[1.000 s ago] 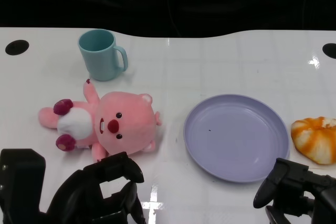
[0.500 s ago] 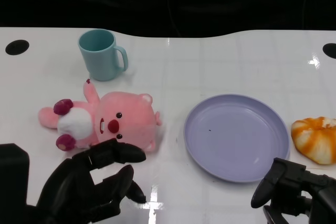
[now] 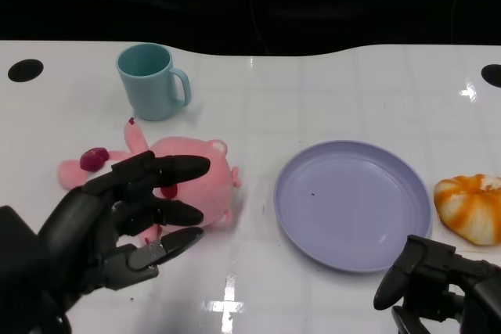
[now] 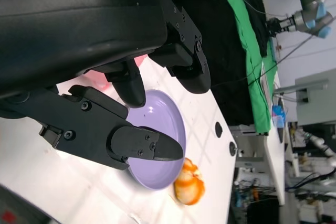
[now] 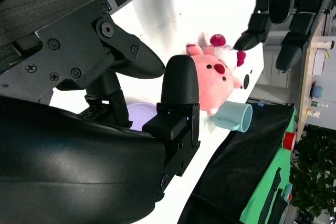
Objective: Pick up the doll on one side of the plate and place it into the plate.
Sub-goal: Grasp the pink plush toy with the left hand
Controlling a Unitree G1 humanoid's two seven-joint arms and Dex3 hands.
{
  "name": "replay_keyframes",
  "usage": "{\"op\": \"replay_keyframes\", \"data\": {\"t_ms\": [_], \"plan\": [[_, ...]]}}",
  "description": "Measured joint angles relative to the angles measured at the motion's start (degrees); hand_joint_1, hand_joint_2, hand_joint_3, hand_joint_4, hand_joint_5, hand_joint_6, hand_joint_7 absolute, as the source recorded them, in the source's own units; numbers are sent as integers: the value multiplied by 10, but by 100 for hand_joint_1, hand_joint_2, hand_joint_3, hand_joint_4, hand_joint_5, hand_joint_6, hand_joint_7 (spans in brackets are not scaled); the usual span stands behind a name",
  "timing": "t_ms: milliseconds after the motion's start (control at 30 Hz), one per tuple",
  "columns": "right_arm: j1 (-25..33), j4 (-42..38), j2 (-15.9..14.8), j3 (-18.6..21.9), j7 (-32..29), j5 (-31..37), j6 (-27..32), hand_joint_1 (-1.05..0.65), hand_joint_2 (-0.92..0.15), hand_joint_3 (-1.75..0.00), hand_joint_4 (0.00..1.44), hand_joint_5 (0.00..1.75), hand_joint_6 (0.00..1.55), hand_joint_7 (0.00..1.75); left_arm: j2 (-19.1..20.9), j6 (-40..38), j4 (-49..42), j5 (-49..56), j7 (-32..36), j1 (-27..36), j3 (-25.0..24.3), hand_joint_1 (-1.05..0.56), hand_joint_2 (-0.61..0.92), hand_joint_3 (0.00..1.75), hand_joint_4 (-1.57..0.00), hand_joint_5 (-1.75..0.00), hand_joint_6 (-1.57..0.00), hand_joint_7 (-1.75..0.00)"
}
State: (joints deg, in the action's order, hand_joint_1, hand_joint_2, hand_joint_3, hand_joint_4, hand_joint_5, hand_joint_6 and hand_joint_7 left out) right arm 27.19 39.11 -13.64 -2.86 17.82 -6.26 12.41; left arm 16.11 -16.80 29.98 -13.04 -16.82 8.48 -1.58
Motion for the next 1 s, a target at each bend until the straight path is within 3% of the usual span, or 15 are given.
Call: {"op": "replay_keyframes", "data": {"t_ms": [200,600,800,1000], "plan": [[-1,0,0,3,0,-3,0,-19,-55,-113,63,175,51,149,36,38,-11,68,0,-30,2,-56,92,9,-19,-73,-40,-14],[-2,-1,0,3,0,-1,0,-20,-57,-112,63,175,51,148,136,139,-71,304,1,-82,14,-63,92,3,-1,-65,-30,-3],[-2,-1,0,5,0,-2,0,-20,-57,-111,63,175,52,148,160,132,-75,425,1,-107,34,-64,91,1,0,-46,-26,0],[-2,-1,0,6,0,-2,0,-20,-57,-110,64,175,52,148,166,117,-99,507,-1,-140,63,-65,90,0,0,-38,-25,0]]}}
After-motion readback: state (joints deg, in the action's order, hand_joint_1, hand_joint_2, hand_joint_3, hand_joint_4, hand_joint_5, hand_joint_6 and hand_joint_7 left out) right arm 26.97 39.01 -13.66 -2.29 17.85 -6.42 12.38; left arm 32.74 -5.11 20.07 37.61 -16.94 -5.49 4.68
